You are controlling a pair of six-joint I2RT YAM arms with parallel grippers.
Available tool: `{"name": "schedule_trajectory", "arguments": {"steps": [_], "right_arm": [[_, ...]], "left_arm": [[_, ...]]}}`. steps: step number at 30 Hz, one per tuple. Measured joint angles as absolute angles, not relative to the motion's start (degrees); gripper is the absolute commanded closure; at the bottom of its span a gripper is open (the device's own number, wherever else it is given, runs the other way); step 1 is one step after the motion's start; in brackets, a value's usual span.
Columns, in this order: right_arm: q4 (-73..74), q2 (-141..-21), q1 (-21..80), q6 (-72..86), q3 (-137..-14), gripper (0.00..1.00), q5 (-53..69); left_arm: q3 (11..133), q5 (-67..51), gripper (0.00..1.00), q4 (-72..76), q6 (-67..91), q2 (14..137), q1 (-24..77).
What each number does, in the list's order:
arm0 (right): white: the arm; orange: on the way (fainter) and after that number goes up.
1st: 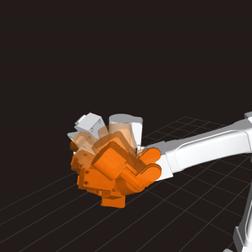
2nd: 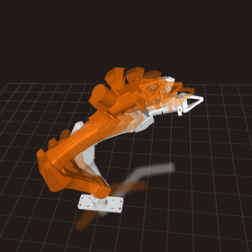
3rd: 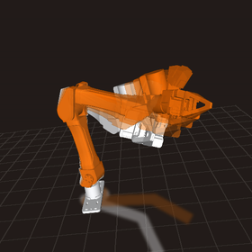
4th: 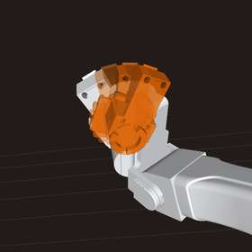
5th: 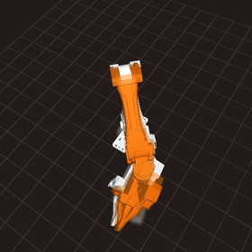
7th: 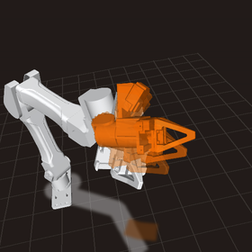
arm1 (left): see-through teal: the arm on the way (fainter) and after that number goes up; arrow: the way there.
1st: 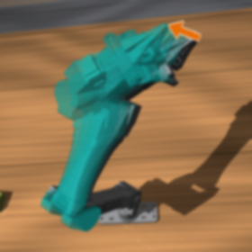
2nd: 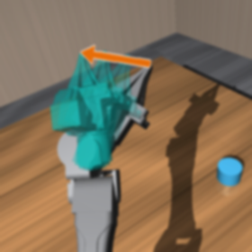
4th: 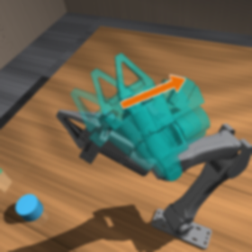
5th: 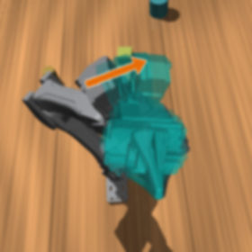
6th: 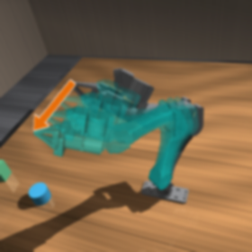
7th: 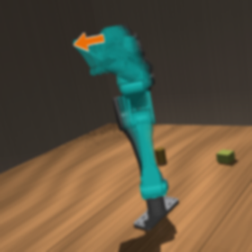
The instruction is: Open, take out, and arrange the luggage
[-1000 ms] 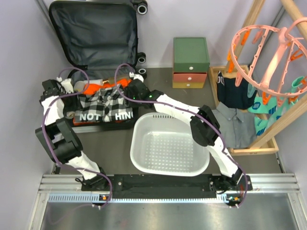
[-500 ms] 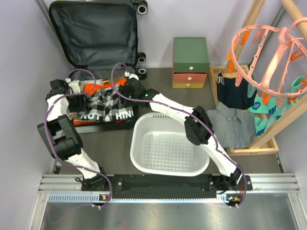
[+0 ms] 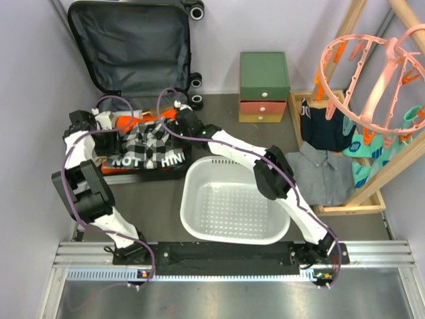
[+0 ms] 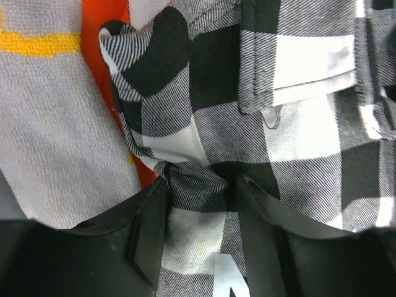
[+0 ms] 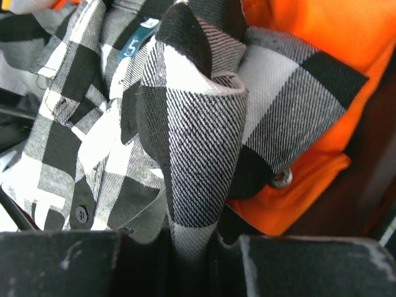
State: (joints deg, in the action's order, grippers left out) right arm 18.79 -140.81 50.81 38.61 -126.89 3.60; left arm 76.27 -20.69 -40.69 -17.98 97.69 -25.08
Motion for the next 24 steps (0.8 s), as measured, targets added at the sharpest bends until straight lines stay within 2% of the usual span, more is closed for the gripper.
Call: {"name": "schedule_trajectory", "arguments": {"steps": [13, 24], "right_arm": [[18.57, -128.90, 49.89, 34.13, -117.25, 1.00, 1.83], [18.74, -127.44, 49.25, 33.50, -113.23, 1.00, 1.76]], "left_arm": [[76.27, -20.43, 0.39, -41.28, -13.56, 93.25, -24.10], [74.54, -17.21, 0.37, -38.54, -10.63, 95.70, -21.67]]}}
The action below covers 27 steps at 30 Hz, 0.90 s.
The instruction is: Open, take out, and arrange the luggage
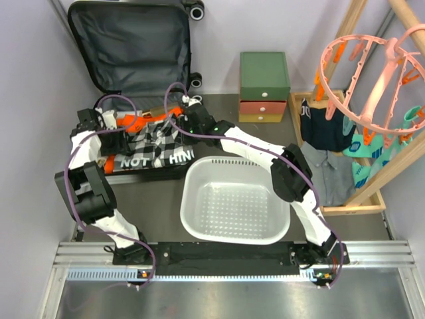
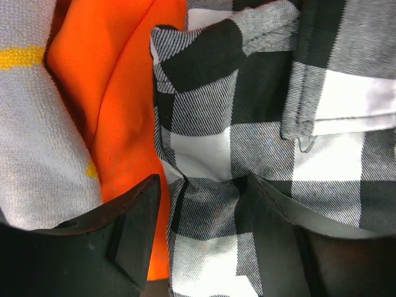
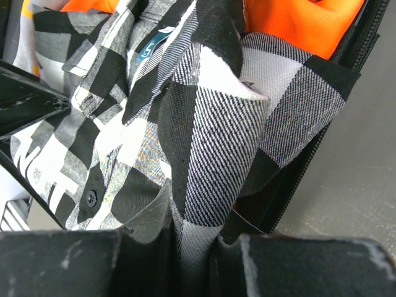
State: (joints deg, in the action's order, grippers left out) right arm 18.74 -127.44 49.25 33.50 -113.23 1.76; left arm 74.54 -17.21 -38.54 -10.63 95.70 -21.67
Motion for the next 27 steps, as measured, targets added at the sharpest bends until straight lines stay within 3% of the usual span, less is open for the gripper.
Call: {"name": "schedule_trajectory", "arguments": {"steps": [12, 19, 21, 25, 26, 27], "right_arm": [[18.26, -127.44, 49.25, 32.42, -112.77, 1.00, 1.37], [17.02, -127.44, 49.25, 31.03, -112.09, 1.00, 1.72], [16.60, -127.42, 49.23, 30.68, -111.72, 1.00, 1.89], [15.99, -127.35, 49.01, 30.15, -111.35, 1.00, 2.79], [15.92, -127.35, 48.95, 30.09, -111.35, 1.00, 2.92], [15.90, -127.35, 48.93, 30.02, -111.35, 1.00, 3.11]], "left_arm": [[76.07, -15.49, 0.33, -38.17, -10.28, 96.71, -22.00], [81.03, -17.43, 0.34, -40.21, -9.91, 105.23, -22.06], [81.34, -18.33, 0.39, -40.62, -9.61, 106.48, -21.85], [82.04, -20.93, 0.67, -41.69, -10.02, 106.50, -21.32], [82.13, -21.96, 0.79, -42.11, -10.39, 106.50, -21.06], [82.48, -22.70, 0.82, -42.78, -10.76, 106.50, -20.91]]}}
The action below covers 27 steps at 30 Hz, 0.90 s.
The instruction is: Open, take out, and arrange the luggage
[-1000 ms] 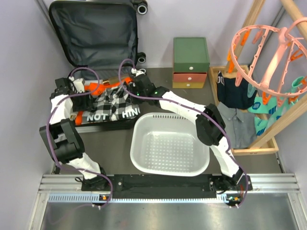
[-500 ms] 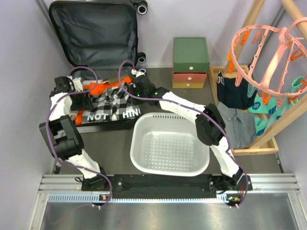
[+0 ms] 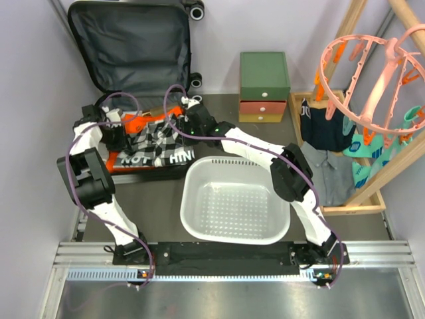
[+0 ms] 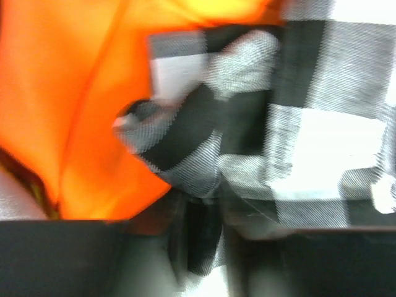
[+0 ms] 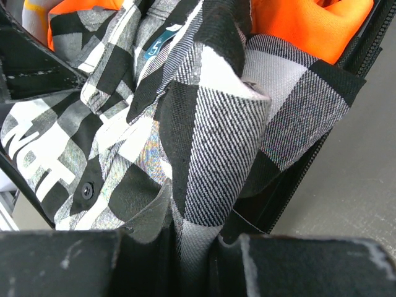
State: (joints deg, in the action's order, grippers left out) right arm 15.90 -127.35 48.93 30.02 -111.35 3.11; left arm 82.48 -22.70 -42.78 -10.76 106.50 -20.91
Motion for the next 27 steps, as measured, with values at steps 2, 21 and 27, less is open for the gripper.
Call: {"name": "schedule_trajectory", "arguments": {"steps": [2, 21, 27], "right_arm": [[15.88, -127.33, 48.88, 29.98, -111.31, 1.00, 3.27], [17.17, -122.83, 48.84, 28.01, -110.13, 1.00, 4.01], [19.38, -119.79, 48.84, 26.83, -110.17, 1.00, 4.23]], "left_arm": [[83.42, -23.97, 0.85, -44.29, -11.64, 106.43, -20.64], [85.58, -30.02, 1.00, -51.07, -12.62, 96.82, -20.12], [86.85, -31.35, 1.00, -51.13, -11.84, 94.21, -19.84]]}}
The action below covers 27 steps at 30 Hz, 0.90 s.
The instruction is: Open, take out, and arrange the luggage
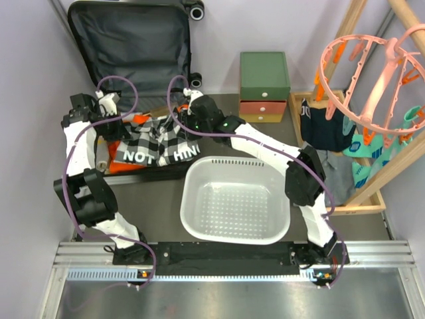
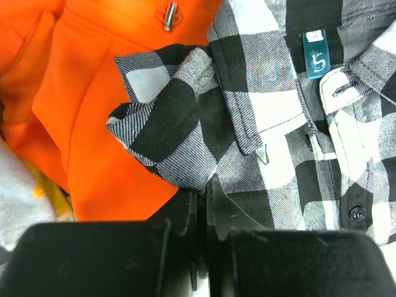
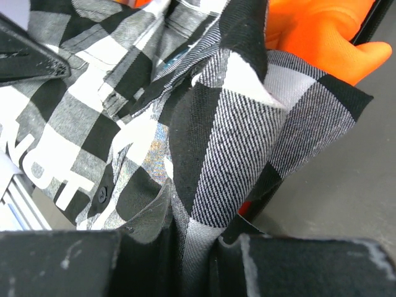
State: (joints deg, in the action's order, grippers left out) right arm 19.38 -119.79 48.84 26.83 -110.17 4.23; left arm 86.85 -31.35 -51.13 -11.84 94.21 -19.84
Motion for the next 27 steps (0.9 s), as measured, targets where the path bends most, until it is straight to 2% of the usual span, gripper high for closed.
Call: {"name": "schedule_trajectory", "arguments": {"steps": [11, 15, 23, 27], "right_arm": [[22.00, -117.82, 48.84, 25.54, -110.78, 1.00, 3.73], [23.00, -117.82, 48.60, 25.61, -110.76, 0.84, 3.55], [25.54, -118.24, 47.79, 25.74, -109.36, 0.70, 3.57], [26.17, -119.02, 45.69, 27.24, -108.18, 0.59, 6.28]], "left_arm": [[87.22, -33.52, 1.00, -50.11, -10.50, 94.26, -18.65], [85.89, -33.28, 1.00, -49.17, -10.37, 94.54, -18.37], [82.52, -32.01, 1.00, -48.12, -10.46, 97.01, -17.63], [82.17, -31.66, 1.00, -47.57, -10.70, 97.06, -17.45]]}}
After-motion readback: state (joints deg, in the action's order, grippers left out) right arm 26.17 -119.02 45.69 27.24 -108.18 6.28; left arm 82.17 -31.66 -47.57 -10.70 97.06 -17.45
